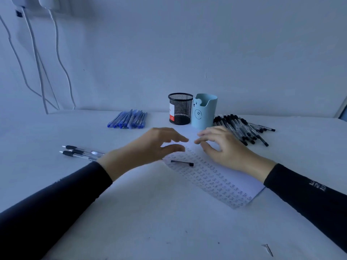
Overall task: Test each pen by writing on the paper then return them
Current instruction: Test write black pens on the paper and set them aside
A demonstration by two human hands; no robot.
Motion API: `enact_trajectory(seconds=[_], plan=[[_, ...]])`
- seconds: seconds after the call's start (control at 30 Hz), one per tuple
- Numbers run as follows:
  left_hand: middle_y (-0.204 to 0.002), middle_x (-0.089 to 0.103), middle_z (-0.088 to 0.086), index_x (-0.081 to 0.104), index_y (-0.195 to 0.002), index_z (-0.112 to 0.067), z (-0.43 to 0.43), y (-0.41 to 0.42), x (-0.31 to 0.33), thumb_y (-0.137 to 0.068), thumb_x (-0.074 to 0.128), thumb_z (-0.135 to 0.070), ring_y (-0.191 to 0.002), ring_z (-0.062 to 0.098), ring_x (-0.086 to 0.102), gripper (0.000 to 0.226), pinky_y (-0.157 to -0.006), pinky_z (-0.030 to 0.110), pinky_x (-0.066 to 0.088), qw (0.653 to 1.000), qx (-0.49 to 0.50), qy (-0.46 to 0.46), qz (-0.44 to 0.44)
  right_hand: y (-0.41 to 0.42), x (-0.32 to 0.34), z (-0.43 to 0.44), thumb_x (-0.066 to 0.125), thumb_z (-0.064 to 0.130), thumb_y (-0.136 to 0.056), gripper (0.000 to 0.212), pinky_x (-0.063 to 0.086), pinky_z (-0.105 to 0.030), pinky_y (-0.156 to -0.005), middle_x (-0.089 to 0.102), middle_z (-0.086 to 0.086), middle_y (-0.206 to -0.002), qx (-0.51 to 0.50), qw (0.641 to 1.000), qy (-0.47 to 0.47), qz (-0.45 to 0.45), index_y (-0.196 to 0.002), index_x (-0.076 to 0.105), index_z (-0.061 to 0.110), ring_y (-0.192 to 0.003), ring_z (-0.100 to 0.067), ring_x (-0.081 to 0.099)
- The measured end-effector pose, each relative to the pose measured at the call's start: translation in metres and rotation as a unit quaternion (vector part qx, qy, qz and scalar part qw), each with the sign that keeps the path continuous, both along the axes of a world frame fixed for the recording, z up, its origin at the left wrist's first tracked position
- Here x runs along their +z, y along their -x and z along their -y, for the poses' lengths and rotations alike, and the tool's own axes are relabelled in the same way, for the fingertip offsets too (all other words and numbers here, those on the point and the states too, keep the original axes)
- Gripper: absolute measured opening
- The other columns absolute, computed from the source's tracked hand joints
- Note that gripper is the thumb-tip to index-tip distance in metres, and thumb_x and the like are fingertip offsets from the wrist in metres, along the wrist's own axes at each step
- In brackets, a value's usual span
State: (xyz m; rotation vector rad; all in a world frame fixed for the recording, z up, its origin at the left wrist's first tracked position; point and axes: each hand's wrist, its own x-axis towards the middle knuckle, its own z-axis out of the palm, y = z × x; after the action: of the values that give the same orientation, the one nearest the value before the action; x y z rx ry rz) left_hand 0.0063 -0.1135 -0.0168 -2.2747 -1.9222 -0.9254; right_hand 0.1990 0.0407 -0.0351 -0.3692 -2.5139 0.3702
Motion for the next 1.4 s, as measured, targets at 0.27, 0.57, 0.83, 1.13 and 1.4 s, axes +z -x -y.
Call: enact_trajectory(seconds=[0.27,0.57,0.83,1.13,1.4], plan=[[-0.105,0.069,-0.004,0.070,-0.112,-0.018,0.009,0.046,0.000,-0.093,0.061,-0.024,-0.092,-0.004,0.062,0.022,-0.088,0.020,0.051,0.989,0.141,-0.010,0.031,0.007,0.000,0.029,0.057,0.065,-0.080,0.041,0.033,-0.030,-0.097,0.065,0.019,-0.114,0.068,0.996,-0.029,0.041,-0.099,0.077,0.034,-0.112,-0.002,0.050],[-0.144,0.048,-0.013,0.054,-0.137,-0.027,0.010,0.040,-0.009,-0.083,0.052,-0.062,-0.129,0.003,0.045,0.065,-0.099,0.010,0.027,0.978,0.156,0.140,-0.018,-0.009,0.057,0.012,0.059,0.028,-0.091,0.016,0.053,-0.040,-0.088,0.074,-0.009,-0.103,0.144,0.796,0.541,-0.233,-0.099,0.049,0.018,-0.092,-0.025,0.070],[-0.147,0.043,-0.015,0.052,-0.136,-0.034,0.010,0.037,-0.009,-0.062,0.043,-0.089,-0.134,0.003,0.039,0.093,-0.107,0.017,0.023,0.972,0.140,0.189,-0.008,-0.020,0.069,0.000,0.041,0.070,-0.087,0.060,0.006,-0.024,-0.046,0.008,0.005,-0.054,0.024,0.735,0.649,-0.194,-0.103,0.070,0.019,-0.048,-0.014,0.004],[-0.140,0.047,-0.023,0.053,-0.133,-0.039,0.019,0.014,-0.003,-0.069,0.054,-0.079,-0.126,0.000,0.044,0.075,-0.106,0.019,0.030,0.975,0.105,0.194,-0.037,0.012,0.085,-0.002,0.056,0.050,-0.088,0.031,0.012,-0.019,-0.035,0.024,0.009,-0.044,0.027,0.781,0.595,-0.187,-0.099,0.063,0.022,-0.035,-0.006,0.014],[-0.108,0.054,-0.018,0.061,-0.113,-0.036,0.014,0.012,-0.006,-0.077,0.043,-0.078,-0.099,0.001,0.048,0.058,-0.089,0.025,0.046,0.981,0.128,0.122,-0.075,0.067,0.059,-0.011,0.024,0.035,-0.103,0.047,0.046,-0.025,-0.046,0.064,-0.011,-0.059,0.031,0.827,0.561,-0.032,-0.120,0.060,0.009,-0.048,-0.021,0.058]])
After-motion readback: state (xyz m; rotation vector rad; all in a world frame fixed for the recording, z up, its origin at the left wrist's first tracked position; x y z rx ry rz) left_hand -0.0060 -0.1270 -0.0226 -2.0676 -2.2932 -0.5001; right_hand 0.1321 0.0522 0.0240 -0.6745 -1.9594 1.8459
